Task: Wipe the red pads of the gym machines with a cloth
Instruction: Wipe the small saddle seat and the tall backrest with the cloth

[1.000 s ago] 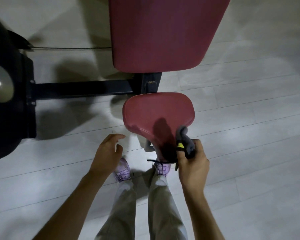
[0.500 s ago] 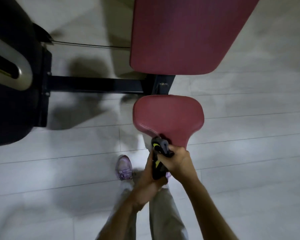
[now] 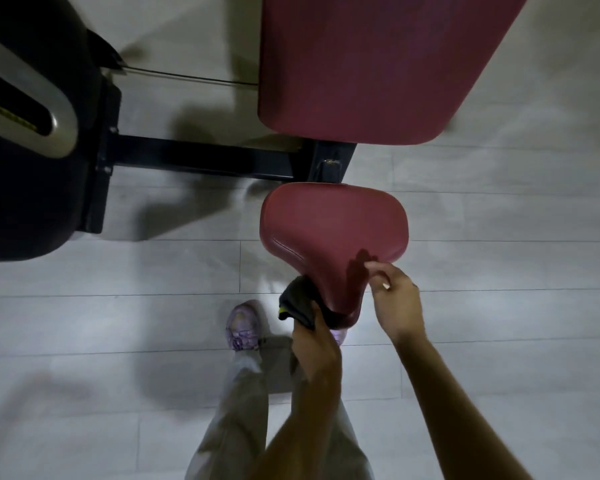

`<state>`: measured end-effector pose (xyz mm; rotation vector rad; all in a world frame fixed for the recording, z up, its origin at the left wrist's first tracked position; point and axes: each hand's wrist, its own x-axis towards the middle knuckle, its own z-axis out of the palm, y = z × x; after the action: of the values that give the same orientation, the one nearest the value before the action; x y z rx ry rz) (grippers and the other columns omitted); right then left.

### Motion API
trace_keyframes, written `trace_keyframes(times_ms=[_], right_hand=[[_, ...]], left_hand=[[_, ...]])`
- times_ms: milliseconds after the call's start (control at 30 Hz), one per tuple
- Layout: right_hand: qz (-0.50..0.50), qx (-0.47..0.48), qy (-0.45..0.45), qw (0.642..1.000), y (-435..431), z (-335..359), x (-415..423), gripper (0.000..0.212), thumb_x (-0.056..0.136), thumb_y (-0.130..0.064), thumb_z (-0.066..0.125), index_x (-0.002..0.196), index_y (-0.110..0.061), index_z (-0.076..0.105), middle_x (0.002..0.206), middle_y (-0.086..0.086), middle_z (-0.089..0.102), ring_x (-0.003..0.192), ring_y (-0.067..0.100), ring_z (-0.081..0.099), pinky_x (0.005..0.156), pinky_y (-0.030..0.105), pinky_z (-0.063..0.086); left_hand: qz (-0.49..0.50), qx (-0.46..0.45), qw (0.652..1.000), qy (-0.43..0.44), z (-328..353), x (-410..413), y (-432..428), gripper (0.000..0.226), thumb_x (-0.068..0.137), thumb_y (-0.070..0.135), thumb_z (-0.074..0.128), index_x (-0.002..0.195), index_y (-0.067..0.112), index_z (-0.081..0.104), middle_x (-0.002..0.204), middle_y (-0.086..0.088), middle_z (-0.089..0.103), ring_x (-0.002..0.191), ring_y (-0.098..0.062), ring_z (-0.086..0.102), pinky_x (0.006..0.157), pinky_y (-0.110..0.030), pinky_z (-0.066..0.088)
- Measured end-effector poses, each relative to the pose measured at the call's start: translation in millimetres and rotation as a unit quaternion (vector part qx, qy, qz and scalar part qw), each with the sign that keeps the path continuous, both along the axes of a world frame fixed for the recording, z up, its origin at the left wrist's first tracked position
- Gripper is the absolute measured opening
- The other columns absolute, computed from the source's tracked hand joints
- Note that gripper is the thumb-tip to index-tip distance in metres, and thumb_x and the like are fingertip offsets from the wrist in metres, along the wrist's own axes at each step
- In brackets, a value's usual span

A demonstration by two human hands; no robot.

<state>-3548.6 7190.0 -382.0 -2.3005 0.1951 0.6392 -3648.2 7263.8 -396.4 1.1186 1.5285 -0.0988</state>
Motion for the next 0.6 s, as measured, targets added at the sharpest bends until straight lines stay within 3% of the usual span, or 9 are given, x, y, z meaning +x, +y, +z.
trace_keyframes(times_ms=[67,100,133,200,300,400,500,600], right_hand=[[0.121,-0.024,-0.029,0.992,-2,-7,-5,0.037,0.104,-0.010,0.051,0.136,-0.022,0.065,0.146,-0.001,0.058,0.131,0.016,0.055,0.113,0.033,0.044],[0.185,-0.042,-0.028,0.981,-3,-13,-9,0.041,0.105,-0.012,0.049,0.145,-0.022,0.058,0.156,-0.002,0.048,0.141,0.016,0.047,0.118,0.034,0.038],[0.238,-0.056,-0.032,0.969,-5,-17,-15,0.045,0.107,-0.014,0.049,0.151,-0.021,0.050,0.164,-0.003,0.035,0.147,0.014,0.038,0.119,0.031,0.032],[0.304,-0.056,-0.038,0.950,-14,-25,-23,0.054,0.107,-0.012,0.050,0.158,-0.018,0.035,0.168,-0.006,0.016,0.151,0.013,0.024,0.118,0.027,0.024],[0.335,-0.020,-0.045,0.941,-24,-29,-26,0.057,0.107,-0.010,0.048,0.159,-0.014,0.026,0.167,-0.006,0.007,0.152,0.013,0.015,0.123,0.036,0.022],[0.345,-0.022,-0.037,0.938,-24,-27,-23,0.052,0.110,-0.014,0.040,0.160,-0.012,0.026,0.167,-0.003,0.008,0.150,0.013,0.016,0.120,0.034,0.026],[0.348,-0.046,-0.059,0.935,-24,-29,-23,0.059,0.100,-0.002,0.058,0.155,-0.006,0.039,0.167,0.011,0.024,0.146,0.032,0.041,0.102,0.041,0.053],[0.355,-0.074,-0.026,0.932,-19,-22,-22,0.061,0.104,-0.011,0.050,0.161,-0.015,0.028,0.172,0.002,0.007,0.151,0.026,0.034,0.100,0.031,0.055]], left_hand=[[0.038,-0.031,0.999,-0.006,6,8,-21,0.031,0.106,0.038,0.048,0.114,0.010,0.062,0.089,-0.006,0.073,0.071,-0.017,0.069,0.061,-0.023,0.053],[0.038,-0.028,0.999,0.003,6,13,-27,0.034,0.107,0.038,0.047,0.122,0.011,0.060,0.099,-0.009,0.074,0.083,-0.021,0.071,0.074,-0.030,0.057],[0.031,-0.018,0.999,0.016,3,19,-28,0.037,0.107,0.037,0.046,0.129,0.010,0.058,0.111,-0.011,0.073,0.097,-0.027,0.070,0.085,-0.034,0.055],[0.028,-0.003,0.999,0.043,-9,31,-17,0.040,0.107,0.037,0.044,0.133,0.009,0.058,0.124,-0.013,0.069,0.112,-0.034,0.065,0.089,-0.033,0.048],[0.010,-0.006,0.997,0.077,-30,56,15,0.044,0.108,0.041,0.041,0.136,0.010,0.054,0.129,-0.016,0.066,0.115,-0.036,0.063,0.095,-0.040,0.050],[0.019,-0.010,0.997,0.077,-45,73,36,0.050,0.108,0.043,0.037,0.142,0.010,0.050,0.135,-0.019,0.062,0.121,-0.040,0.060,0.103,-0.046,0.047],[-0.006,-0.005,0.998,0.061,-35,62,25,0.050,0.109,0.043,0.036,0.135,0.005,0.055,0.127,-0.018,0.066,0.118,-0.039,0.062,0.097,-0.043,0.050],[-0.021,-0.012,0.999,0.033,-14,28,-8,0.039,0.109,0.036,0.039,0.113,0.003,0.060,0.093,-0.009,0.070,0.089,-0.032,0.070,0.066,-0.032,0.048]])
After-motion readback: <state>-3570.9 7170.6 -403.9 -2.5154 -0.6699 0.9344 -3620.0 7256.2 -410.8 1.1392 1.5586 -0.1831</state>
